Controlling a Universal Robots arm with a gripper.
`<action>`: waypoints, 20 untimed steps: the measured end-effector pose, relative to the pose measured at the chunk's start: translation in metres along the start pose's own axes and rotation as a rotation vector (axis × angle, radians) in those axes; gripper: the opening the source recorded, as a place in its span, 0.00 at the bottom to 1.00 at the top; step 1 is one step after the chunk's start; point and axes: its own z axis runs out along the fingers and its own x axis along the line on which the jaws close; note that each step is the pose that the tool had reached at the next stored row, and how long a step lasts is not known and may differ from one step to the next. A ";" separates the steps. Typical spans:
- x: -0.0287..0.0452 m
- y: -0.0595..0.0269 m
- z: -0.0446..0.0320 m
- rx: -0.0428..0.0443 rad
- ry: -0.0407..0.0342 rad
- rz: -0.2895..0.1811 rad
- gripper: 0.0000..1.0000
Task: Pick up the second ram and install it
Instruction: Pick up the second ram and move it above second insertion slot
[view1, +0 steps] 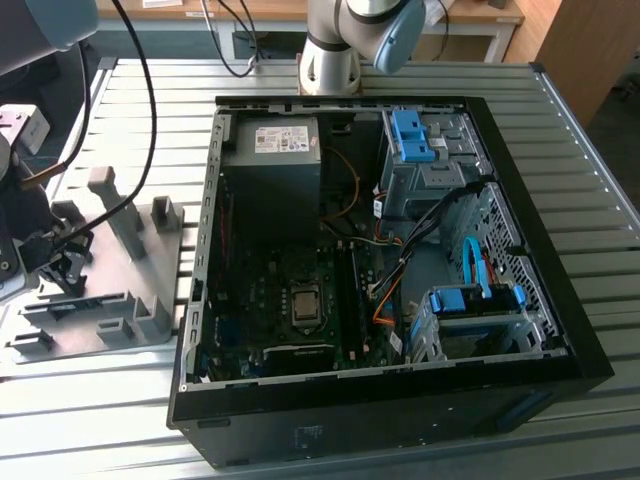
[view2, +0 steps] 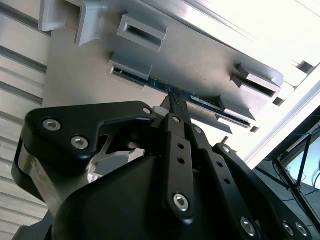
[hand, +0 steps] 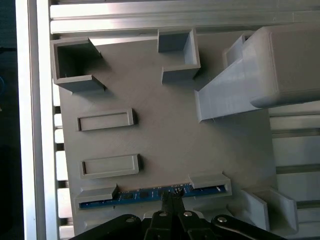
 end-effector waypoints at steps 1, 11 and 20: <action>0.0000 0.0000 0.0000 0.0000 0.0000 0.000 0.10; 0.0001 0.0000 -0.0001 -0.0023 0.0034 -0.086 0.10; 0.0001 0.0000 0.0000 -0.0054 0.0072 -0.191 0.10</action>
